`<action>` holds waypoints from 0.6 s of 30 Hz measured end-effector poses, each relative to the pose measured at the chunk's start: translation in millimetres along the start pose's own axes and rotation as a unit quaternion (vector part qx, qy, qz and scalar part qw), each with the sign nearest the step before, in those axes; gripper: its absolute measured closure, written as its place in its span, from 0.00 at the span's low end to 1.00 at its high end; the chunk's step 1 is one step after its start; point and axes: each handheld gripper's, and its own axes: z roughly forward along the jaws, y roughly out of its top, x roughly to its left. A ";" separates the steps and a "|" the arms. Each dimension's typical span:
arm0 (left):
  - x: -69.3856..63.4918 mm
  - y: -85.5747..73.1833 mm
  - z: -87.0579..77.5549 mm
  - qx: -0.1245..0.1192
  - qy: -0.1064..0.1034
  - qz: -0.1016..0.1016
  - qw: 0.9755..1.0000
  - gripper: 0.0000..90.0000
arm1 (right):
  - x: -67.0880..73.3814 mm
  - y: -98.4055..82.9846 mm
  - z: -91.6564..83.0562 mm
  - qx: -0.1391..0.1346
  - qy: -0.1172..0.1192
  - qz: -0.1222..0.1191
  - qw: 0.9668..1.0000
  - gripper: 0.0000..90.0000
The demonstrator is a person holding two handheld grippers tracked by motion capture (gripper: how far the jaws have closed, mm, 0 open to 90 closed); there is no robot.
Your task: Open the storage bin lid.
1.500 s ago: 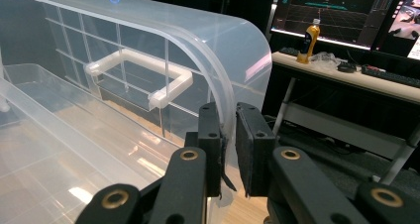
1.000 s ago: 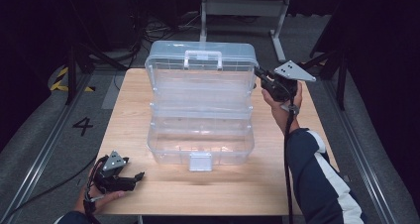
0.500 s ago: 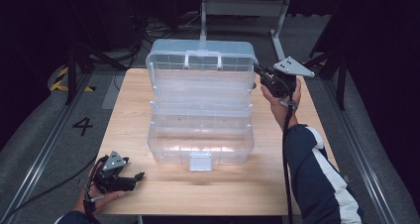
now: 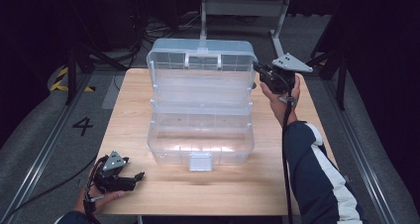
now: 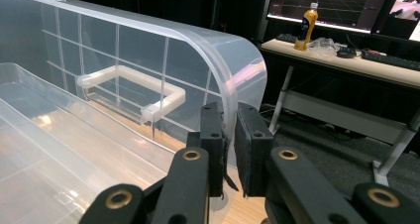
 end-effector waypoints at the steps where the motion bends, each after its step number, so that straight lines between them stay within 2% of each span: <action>1: 0.1 0.0 0.0 0.000 0.000 0.000 1.000 0.21 | -0.6 0.6 0.6 0.003 0.000 -0.001 1.000 0.92; 16: 0.0 0.1 -0.2 0.001 0.001 0.000 1.000 0.21 | -6.6 4.3 11.7 0.018 0.003 0.002 1.000 0.92; 17: -0.1 -0.1 0.3 -0.002 0.001 -0.001 1.000 0.21 | -7.6 4.4 12.6 0.019 0.004 0.002 1.000 0.92; 18: -1.4 -0.5 0.3 0.001 -0.003 -0.010 1.000 0.21 | -8.1 4.4 13.4 0.019 0.004 0.003 1.000 0.92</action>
